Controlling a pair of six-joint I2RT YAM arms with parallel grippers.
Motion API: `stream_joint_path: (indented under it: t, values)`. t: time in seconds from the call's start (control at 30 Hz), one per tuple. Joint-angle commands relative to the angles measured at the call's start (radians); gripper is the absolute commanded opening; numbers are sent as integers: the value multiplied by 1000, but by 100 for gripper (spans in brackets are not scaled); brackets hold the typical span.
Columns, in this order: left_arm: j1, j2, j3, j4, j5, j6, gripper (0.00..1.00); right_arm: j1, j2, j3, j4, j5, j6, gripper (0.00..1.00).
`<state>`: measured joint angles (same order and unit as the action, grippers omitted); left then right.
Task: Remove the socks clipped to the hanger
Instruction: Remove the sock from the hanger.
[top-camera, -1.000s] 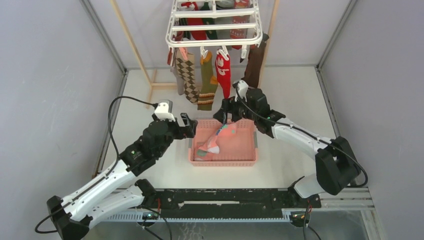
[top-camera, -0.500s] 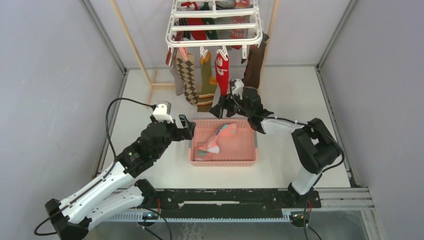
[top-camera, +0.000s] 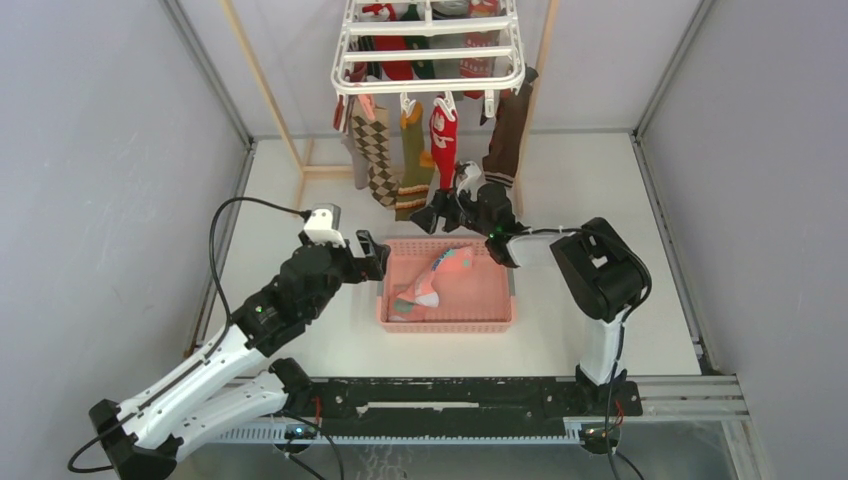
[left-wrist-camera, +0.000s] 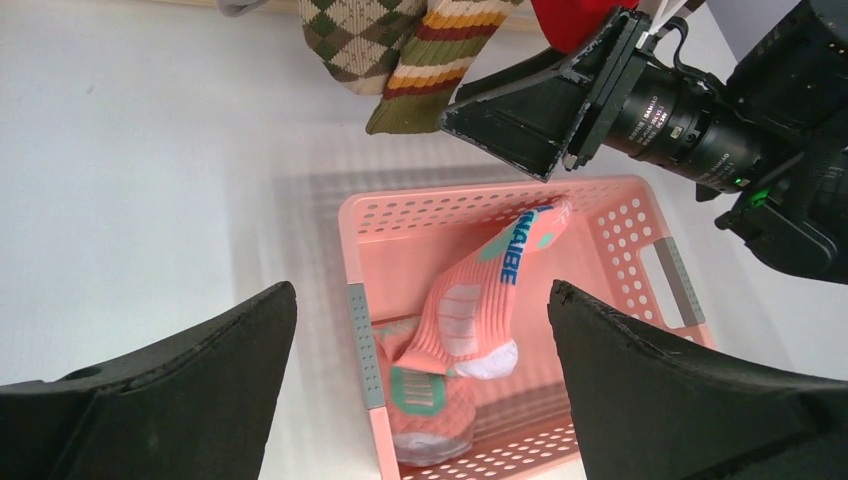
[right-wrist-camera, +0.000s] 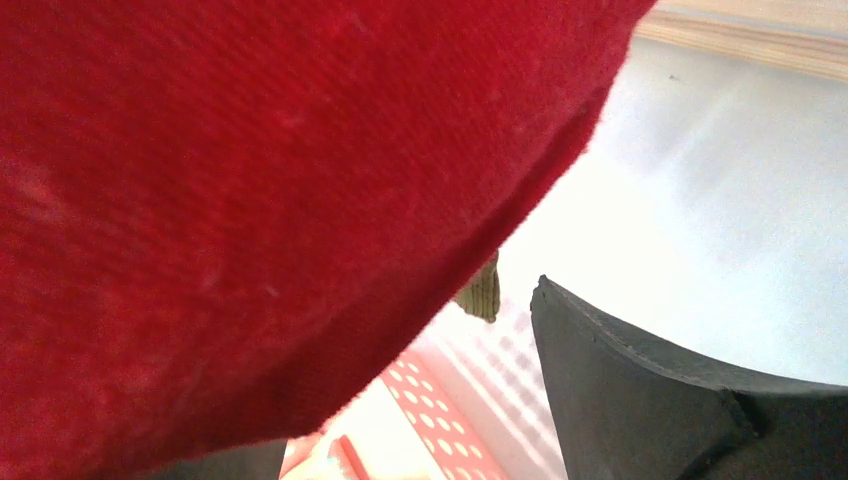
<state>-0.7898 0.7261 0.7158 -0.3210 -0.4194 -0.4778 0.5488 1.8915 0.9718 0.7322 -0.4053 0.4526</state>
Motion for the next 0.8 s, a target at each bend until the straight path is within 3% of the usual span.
stream_joint_path:
  t: [0.0, 0.4, 0.6, 0.77]
  values:
    - [-2, -12, 6, 10, -23, 16, 100, -10, 36, 62, 141, -22, 34, 87]
    - [-3, 6, 6, 17, -25, 28, 100, -30, 151, 125, 281, -124, 129, 85]
    - [-1, 23, 8, 18, -25, 28, 100, -30, 128, 64, 370, -153, 192, 71]
    - [-1, 21, 5, 24, -20, 24, 100, -28, 86, 7, 401, -169, 213, 45]
